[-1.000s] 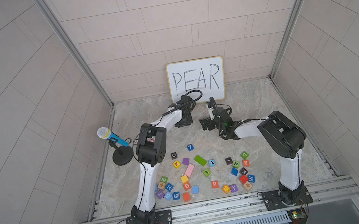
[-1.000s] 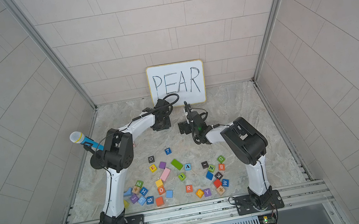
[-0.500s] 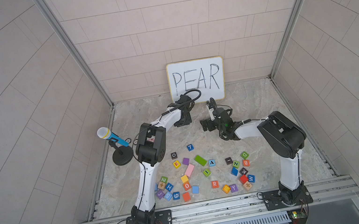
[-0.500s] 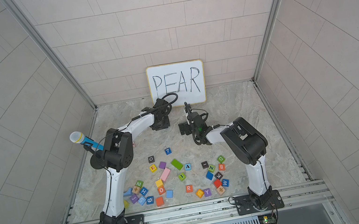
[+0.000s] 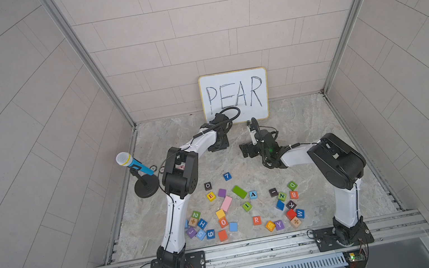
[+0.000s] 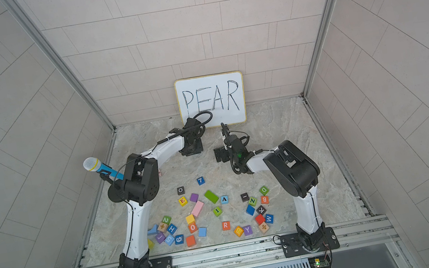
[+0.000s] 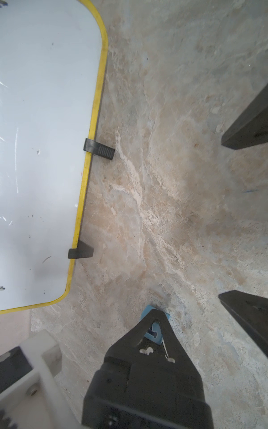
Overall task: Spell the uppercase word “pear” with letter blocks
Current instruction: Place the letter block at the center of the board.
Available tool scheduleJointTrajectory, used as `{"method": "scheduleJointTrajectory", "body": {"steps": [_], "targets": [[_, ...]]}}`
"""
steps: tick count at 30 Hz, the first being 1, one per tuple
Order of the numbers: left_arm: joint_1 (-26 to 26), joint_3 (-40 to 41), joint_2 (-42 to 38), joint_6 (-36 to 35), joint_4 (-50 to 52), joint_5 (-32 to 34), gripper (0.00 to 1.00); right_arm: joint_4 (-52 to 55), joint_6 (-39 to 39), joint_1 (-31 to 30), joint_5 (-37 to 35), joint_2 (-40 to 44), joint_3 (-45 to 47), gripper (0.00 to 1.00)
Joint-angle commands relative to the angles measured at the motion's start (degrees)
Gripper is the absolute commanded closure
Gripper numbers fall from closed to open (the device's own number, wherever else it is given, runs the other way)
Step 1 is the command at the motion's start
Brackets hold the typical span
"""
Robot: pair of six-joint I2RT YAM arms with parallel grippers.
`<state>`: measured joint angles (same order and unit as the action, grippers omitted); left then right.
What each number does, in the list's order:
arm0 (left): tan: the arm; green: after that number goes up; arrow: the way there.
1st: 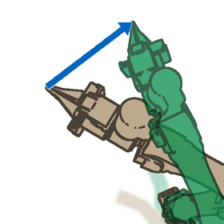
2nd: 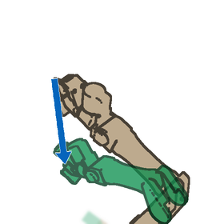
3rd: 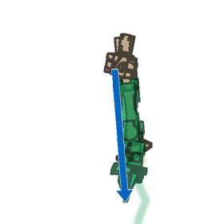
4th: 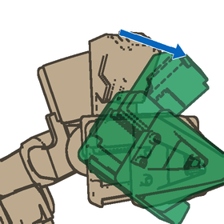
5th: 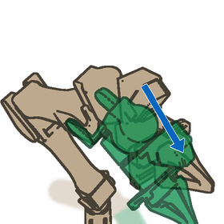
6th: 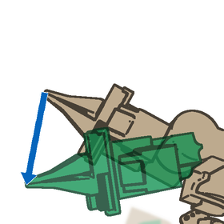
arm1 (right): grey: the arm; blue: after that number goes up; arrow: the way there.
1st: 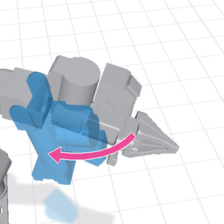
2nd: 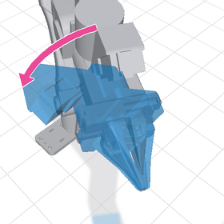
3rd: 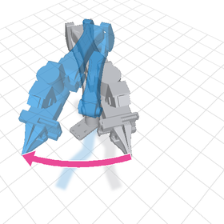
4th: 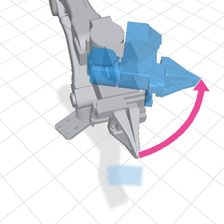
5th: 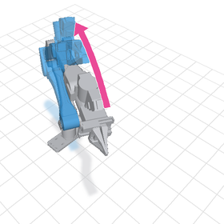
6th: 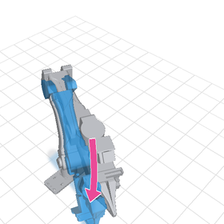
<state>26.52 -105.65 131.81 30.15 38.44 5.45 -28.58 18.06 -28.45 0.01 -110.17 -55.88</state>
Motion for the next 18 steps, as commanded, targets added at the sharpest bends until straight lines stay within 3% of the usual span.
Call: {"method": "scheduleJointTrajectory", "body": {"steps": [1, 18], "targets": [[-0.1, -1.2, 1.6, 0.5, 1.7, 0.3, 0.69, -0.5, 0.7, 0.1, 0.2, -0.5, 0.5, 0.00], [0.1, -0.3, -0.3, 0.4, 1.8, 2.3, 0.49, -0.5, 1.0, 0.1, 0.6, 0.3, 0.6, 0.00]]}}
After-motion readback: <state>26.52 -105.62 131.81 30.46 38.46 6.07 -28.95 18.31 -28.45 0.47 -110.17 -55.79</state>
